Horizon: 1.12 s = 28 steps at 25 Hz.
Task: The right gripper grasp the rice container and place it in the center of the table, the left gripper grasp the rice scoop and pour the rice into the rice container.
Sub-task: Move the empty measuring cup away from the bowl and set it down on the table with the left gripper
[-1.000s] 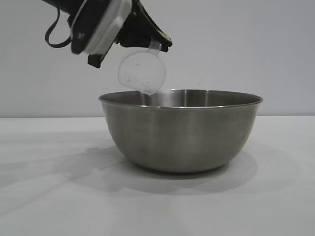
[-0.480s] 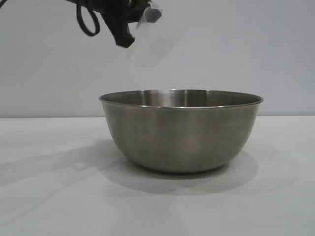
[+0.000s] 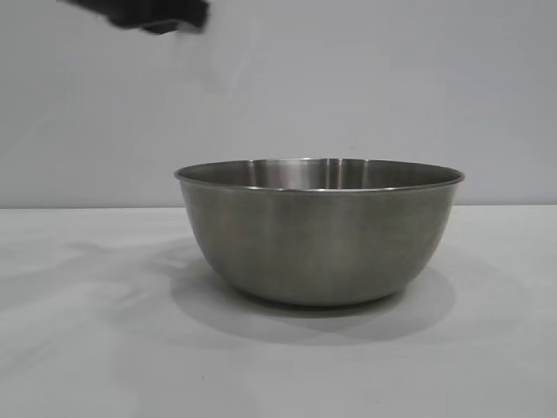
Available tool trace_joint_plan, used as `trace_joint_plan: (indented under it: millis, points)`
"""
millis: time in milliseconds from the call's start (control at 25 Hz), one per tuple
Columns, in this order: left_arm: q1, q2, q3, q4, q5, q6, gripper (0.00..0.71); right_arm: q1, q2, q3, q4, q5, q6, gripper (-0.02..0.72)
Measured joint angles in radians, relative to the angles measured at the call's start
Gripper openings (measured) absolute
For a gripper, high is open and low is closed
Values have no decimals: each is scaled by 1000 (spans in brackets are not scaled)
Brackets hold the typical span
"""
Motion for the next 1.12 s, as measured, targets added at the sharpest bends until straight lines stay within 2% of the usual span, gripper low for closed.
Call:
trace_joint_plan:
  millis: [80,240,400,440,480,1120]
  points:
    - [58,0,72,-11,-76,-25,0,0,0,0,0,0,0,395]
    - [118,8,184,-15,-197,-32,0,0,0,0,0,0,0,395]
    - [122,65,244,-16,-257,-27,0,0,0,0,4,0,0,395]
    - [122,81,253,-16,-259,-24,0,0,0,0,4,0,0,348]
    - [122,100,263,-20,-259,-22,0,0,0,0,8,0,2,365]
    - [122,263,283,-63,-263,8,0,0,0,0,12,0,2,365]
